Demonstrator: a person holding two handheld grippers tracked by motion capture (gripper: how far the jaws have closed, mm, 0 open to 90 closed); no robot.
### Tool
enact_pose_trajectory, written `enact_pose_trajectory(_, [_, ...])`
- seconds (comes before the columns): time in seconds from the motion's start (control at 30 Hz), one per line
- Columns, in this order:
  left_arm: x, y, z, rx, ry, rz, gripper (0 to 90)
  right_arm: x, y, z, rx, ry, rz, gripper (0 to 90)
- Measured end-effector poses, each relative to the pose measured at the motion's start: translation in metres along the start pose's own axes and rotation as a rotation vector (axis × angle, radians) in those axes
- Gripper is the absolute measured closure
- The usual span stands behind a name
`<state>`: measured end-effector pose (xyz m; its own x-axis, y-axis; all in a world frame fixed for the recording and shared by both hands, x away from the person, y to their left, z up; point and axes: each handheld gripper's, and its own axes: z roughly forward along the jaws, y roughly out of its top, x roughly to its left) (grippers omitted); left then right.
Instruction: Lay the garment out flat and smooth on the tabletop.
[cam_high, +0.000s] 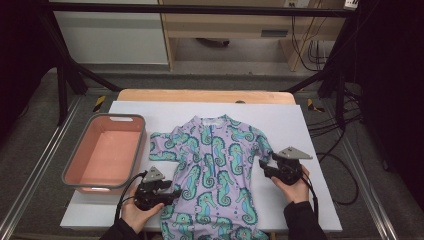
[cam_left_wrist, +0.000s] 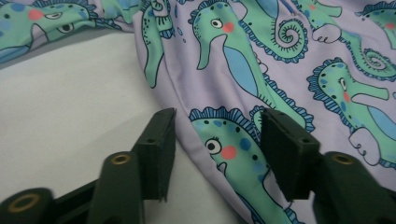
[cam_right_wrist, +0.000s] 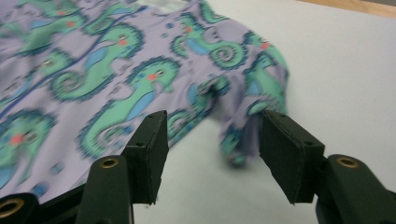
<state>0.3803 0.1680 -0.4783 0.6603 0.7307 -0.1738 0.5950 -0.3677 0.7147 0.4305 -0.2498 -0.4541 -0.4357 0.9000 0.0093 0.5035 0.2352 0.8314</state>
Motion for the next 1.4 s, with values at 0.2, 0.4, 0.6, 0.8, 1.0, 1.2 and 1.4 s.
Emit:
enact_pose_trajectory(0.2, [-0.001, -0.002, 0.000, -0.002, -0.003, 0.000, 71.9, -0.028, 0.019, 0.029, 0.011, -0.082, 0.043, 45.3])
enact_pose_trajectory(0.4, [-0.002, -0.003, 0.001, -0.004, -0.015, 0.019, 83.3, -0.048, 0.028, 0.059, 0.057, -0.109, 0.085, 55.2])
enact_pose_trajectory(0.6, [-0.001, -0.005, 0.002, -0.015, -0.022, 0.028, 83.2, -0.049, 0.021, 0.080, 0.138, -0.094, 0.065, 66.1])
enact_pose_trajectory(0.8, [-0.003, -0.005, 0.001, -0.016, -0.010, 0.043, 84.0, -0.047, 0.040, 0.067, 0.120, -0.103, -0.027, 88.7])
enact_pose_trajectory(1.0, [-0.003, -0.005, 0.002, -0.022, -0.017, 0.037, 84.3, -0.063, 0.072, 0.042, 0.037, -0.265, -0.147, 52.1])
enact_pose_trajectory(1.2, [-0.002, -0.005, 0.001, -0.025, -0.024, 0.024, 83.9, -0.057, 0.057, 0.037, 0.061, -0.156, -0.035, 44.3])
enact_pose_trajectory(1.4, [-0.002, -0.003, -0.002, -0.040, -0.019, 0.017, 84.3, -0.040, 0.024, 0.043, 0.102, -0.025, 0.013, 44.1])
